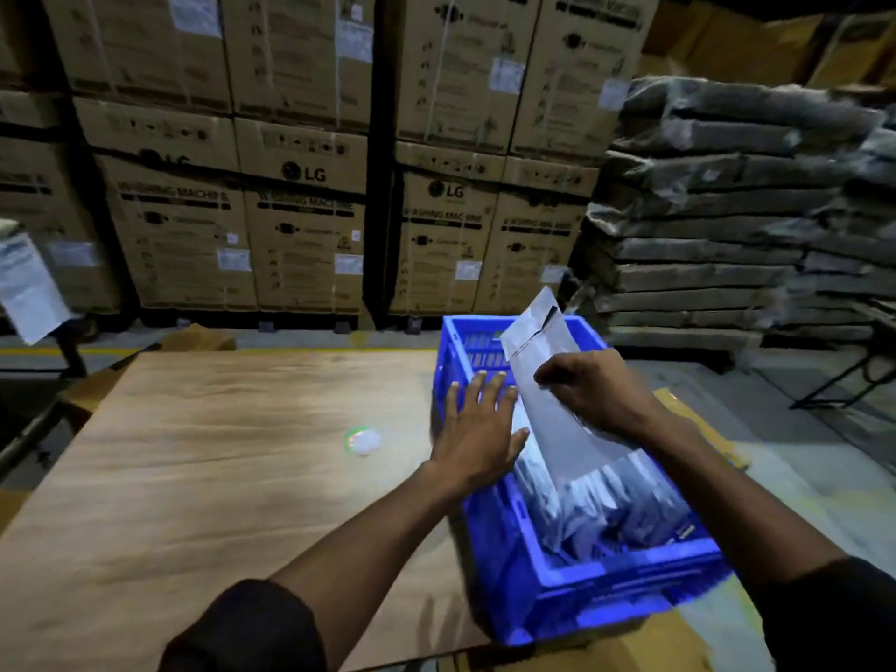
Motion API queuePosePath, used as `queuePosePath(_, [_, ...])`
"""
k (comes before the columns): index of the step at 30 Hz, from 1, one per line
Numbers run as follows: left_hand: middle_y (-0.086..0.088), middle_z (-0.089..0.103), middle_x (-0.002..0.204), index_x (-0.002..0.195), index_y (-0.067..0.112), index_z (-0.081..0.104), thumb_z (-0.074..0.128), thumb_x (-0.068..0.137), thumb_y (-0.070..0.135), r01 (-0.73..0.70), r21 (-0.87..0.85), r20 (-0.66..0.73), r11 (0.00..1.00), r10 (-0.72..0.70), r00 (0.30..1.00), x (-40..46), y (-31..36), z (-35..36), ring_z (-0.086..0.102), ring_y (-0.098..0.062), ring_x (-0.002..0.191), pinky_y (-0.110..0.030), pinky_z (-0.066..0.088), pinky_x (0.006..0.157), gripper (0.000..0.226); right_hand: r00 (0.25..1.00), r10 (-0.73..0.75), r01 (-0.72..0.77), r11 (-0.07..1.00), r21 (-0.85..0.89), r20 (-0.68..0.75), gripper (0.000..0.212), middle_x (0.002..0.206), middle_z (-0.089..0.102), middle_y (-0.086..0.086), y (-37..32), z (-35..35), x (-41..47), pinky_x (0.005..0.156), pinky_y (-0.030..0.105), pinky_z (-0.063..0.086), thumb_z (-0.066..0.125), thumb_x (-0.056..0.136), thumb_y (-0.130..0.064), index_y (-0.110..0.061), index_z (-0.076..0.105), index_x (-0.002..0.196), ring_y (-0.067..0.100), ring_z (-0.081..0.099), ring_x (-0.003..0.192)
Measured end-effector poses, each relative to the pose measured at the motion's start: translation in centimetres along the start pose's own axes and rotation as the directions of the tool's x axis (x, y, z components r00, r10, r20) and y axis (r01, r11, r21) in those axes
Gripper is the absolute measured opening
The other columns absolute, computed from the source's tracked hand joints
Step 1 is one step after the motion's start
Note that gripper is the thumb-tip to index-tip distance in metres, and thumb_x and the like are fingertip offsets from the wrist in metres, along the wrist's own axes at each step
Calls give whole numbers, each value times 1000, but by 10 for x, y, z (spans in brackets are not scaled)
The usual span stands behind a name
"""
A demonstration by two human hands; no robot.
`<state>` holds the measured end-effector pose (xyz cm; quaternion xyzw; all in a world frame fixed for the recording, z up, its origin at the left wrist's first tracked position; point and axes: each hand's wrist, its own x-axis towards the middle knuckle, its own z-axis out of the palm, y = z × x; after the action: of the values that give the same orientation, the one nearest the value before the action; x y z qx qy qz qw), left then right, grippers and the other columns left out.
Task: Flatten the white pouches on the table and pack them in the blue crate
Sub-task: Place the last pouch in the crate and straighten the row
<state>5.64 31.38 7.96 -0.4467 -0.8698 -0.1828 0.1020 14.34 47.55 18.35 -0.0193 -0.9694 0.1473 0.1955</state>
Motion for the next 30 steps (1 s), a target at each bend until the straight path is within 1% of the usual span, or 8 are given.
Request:
queuePosePath(3, [-12, 24, 166, 153, 11, 37, 46, 101, 50, -72, 33, 85, 997, 69, 994, 30, 36, 11, 12, -34, 154, -58, 7, 122, 64, 996, 43, -32, 989, -143, 76, 26, 91, 77, -2, 39, -22, -14, 70, 19, 41, 69, 80, 1, -17, 77, 98, 12, 69, 84])
queuePosePath(6, [-11, 12, 169, 155, 11, 30, 40, 103, 54, -59, 47, 238, 997, 47, 970, 52, 68, 31, 1, -32, 156, -58, 1, 122, 68, 989, 100, -73, 970, -232, 107, 26, 90, 77, 2, 83, -29, -25, 69, 30, 47, 66, 80, -3, -19, 76, 97, 28, 70, 84])
queuePosePath(9, [-9, -2, 170, 160, 18, 18, 35, 102, 61, -17, 40, 380, 999, 1, 925, 67, 90, 58, -8, -34, 155, -63, -4, 120, 75, 984, 143, -105, 949, -298, 107, 26, 95, 76, 4, 114, -34, -38, 72, 41, 53, 63, 82, -10, -24, 74, 101, 33, 68, 89])
queuePosePath(13, [5, -14, 170, 160, 43, 4, 27, 97, 74, -18, 51, 483, 999, -9, 876, 79, 104, 92, -16, -37, 154, -72, -7, 114, 75, 975, 151, -79, 924, -375, 165, 31, 98, 73, 7, 142, -29, -50, 72, 42, 53, 57, 82, -13, -25, 70, 107, 34, 66, 93])
queuePosePath(18, [8, -24, 167, 157, 51, -5, 25, 92, 81, -20, 123, 595, 992, -57, 802, 75, 97, 116, -31, -36, 149, -80, -9, 107, 77, 965, 148, -47, 911, -411, 217, 36, 104, 70, 8, 165, -11, -56, 71, 42, 54, 49, 85, -7, -23, 64, 114, 35, 64, 94])
queuePosePath(24, [9, -31, 164, 156, 48, -13, 23, 93, 81, -24, 133, 635, 991, -67, 769, 66, 82, 116, -36, -32, 146, -74, -17, 108, 80, 961, 156, -41, 897, -441, 227, 35, 108, 68, 8, 179, 2, -62, 72, 44, 54, 50, 87, -1, -18, 60, 116, 35, 64, 93])
queuePosePath(27, [7, -29, 164, 160, 38, -13, 16, 94, 80, -10, 94, 541, 996, -42, 840, 71, 97, 119, -32, -29, 149, -69, -20, 112, 83, 965, 147, -41, 902, -430, 216, 36, 108, 69, 9, 179, 3, -66, 73, 44, 55, 50, 88, 2, -16, 61, 117, 33, 65, 92])
queuePosePath(30, [4, -21, 168, 162, 30, -8, 24, 102, 65, -62, 50, 472, 997, 31, 881, 86, 125, 124, -26, -27, 152, -66, -14, 117, 76, 962, 153, -41, 902, -431, 227, 35, 110, 67, 9, 179, 0, -66, 72, 39, 52, 51, 89, -2, -17, 59, 119, 33, 64, 95])
